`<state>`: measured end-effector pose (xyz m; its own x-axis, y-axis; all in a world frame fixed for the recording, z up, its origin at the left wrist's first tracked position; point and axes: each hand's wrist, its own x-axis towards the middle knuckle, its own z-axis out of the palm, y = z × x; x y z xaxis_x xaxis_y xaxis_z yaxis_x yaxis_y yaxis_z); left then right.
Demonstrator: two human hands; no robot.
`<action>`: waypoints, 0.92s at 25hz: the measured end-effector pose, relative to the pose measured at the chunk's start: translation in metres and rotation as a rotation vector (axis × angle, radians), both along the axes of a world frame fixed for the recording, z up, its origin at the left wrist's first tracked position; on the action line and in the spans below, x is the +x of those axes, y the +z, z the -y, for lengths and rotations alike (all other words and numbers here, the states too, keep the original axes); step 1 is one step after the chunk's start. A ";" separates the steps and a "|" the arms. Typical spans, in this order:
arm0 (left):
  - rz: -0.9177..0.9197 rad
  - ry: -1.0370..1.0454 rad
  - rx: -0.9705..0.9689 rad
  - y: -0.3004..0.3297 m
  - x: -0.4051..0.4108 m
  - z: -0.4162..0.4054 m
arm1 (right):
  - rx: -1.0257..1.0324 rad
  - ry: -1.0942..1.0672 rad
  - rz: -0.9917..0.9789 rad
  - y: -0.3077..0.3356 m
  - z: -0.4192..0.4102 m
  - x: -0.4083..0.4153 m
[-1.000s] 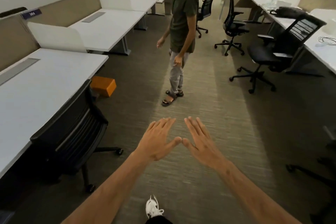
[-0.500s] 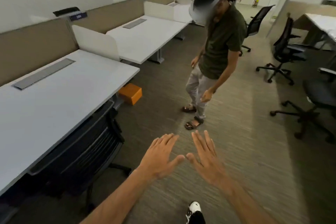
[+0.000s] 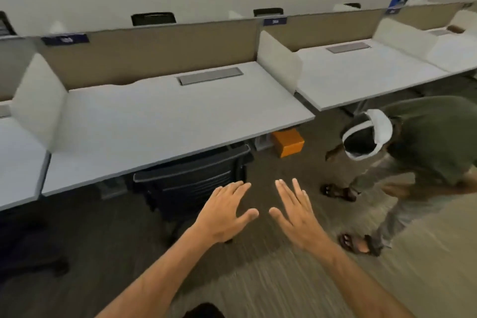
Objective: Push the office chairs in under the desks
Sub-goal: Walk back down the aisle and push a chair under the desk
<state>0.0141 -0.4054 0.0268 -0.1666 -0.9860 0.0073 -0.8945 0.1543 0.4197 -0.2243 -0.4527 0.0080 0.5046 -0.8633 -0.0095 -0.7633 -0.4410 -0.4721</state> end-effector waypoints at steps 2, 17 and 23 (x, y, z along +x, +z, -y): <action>-0.003 0.105 0.030 -0.006 0.019 -0.010 | 0.044 0.098 -0.004 -0.004 0.018 0.016; 0.059 0.386 0.098 -0.028 0.183 0.043 | 0.125 0.295 -0.020 -0.017 0.131 0.149; 0.065 0.399 0.230 -0.046 0.215 0.067 | 0.127 0.322 -0.099 -0.034 0.167 0.173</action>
